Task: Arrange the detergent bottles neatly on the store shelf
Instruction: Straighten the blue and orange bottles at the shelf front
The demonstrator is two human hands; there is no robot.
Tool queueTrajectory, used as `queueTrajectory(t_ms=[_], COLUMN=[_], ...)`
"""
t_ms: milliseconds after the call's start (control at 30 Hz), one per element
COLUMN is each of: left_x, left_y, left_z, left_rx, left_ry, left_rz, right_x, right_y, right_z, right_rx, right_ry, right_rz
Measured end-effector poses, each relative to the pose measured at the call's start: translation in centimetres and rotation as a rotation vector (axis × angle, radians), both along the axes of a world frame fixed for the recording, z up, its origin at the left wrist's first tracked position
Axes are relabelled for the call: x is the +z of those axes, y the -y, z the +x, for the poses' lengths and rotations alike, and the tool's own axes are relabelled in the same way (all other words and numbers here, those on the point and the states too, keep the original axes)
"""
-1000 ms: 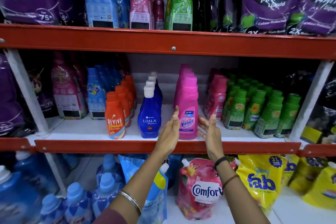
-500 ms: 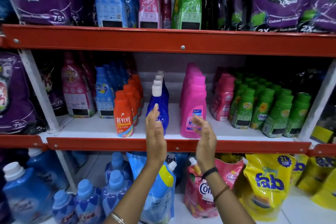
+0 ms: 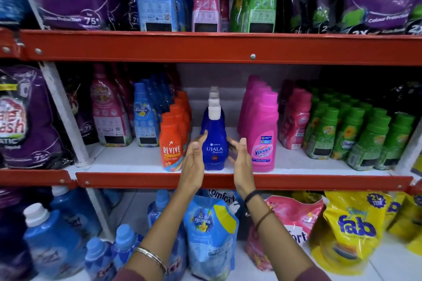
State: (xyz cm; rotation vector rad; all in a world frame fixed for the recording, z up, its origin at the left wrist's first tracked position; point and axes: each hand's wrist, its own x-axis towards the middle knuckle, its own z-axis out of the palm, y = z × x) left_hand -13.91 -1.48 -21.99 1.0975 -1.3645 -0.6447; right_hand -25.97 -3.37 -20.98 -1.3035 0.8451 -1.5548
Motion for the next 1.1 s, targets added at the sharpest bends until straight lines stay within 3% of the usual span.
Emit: queueTrajectory(t_ms=[433,567,667,800,900,1100], left_x=[0.8,0.7,0.5,1.3,1.2,0.8], left_y=[-0.8,-2.7,-3.8,-3.2,-2.0,-1.9], left_z=[0.5,0.5,2.0,5.1,7.2,7.8], left_rx=[-0.043,0.051,0.133,0.271,0.21,0.138], left_ry=[0.028,0.04,-0.157,-0.292,-0.312,-0.145], left_rz=[0.057,-0.168,-0.293,-0.168,-0.003,0.046], right_x=[0.5,-0.4,-1.5,-1.7,-0.9,-0.3], right_y=[-1.0,-3.1,-4.0,-4.1,-3.8,-2.4], right_z=[0.1,1.3,3.5,7.7,9.8,11.5], right_rx=[-0.09,-0.328,-0.209,0.02,0.032,0.037], right_ry=[-0.051,-0.176,-0.121,-0.2,-0.262,-0.098], right_rz=[0.001,-0.198,-0.248,-0.128,-0.056,0.054])
